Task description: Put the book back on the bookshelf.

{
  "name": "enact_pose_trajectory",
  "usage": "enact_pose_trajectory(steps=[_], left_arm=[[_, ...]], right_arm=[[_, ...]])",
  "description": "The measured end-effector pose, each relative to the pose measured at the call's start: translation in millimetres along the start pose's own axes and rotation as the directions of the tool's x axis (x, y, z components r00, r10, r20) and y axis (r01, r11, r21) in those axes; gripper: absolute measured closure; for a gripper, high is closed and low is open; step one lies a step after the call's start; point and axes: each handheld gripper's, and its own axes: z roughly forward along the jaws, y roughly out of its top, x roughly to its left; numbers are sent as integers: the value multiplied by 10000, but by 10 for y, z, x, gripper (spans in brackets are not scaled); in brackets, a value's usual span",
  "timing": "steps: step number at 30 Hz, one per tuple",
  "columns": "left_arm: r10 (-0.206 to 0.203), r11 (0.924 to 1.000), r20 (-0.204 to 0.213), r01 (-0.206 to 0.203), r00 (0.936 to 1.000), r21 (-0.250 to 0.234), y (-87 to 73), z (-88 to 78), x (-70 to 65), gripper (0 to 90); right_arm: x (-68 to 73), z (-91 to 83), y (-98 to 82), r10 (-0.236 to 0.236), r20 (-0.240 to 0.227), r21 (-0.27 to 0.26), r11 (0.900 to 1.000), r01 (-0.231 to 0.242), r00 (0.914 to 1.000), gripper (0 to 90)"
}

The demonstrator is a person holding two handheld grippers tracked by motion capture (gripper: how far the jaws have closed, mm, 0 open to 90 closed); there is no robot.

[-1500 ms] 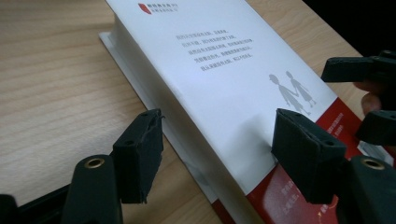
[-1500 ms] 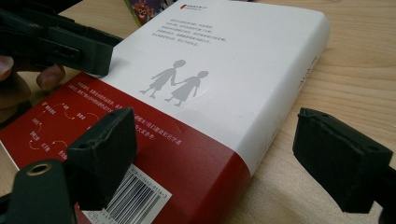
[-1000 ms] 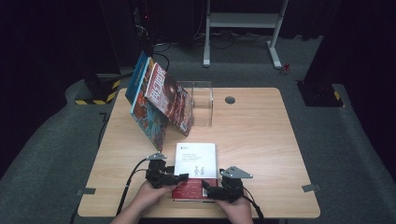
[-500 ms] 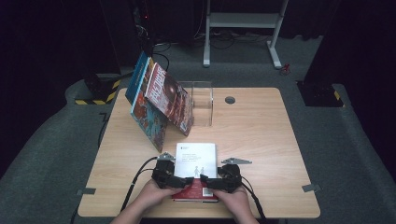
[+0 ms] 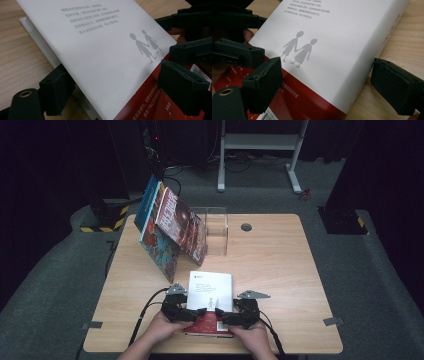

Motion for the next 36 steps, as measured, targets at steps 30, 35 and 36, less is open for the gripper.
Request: enact_pose_trajectory(steps=[30, 35, 36], left_arm=[[273, 9886, 609, -179, 9978, -1494, -81, -109, 6, 340], [565, 9850, 479, -478, 9973, -1659, -90, -136, -33, 341], [622, 9837, 463, -535, 9970, -1714, -92, -143, -41, 341]], right_arm=[[-78, -73, -78, 883, -574, -227, 9957, -897, 9944, 84], [-75, -86, -83, 785, -686, -290, 9963, -806, 9946, 75], [-76, -88, -84, 707, -694, -337, 9968, -732, 9951, 74]])
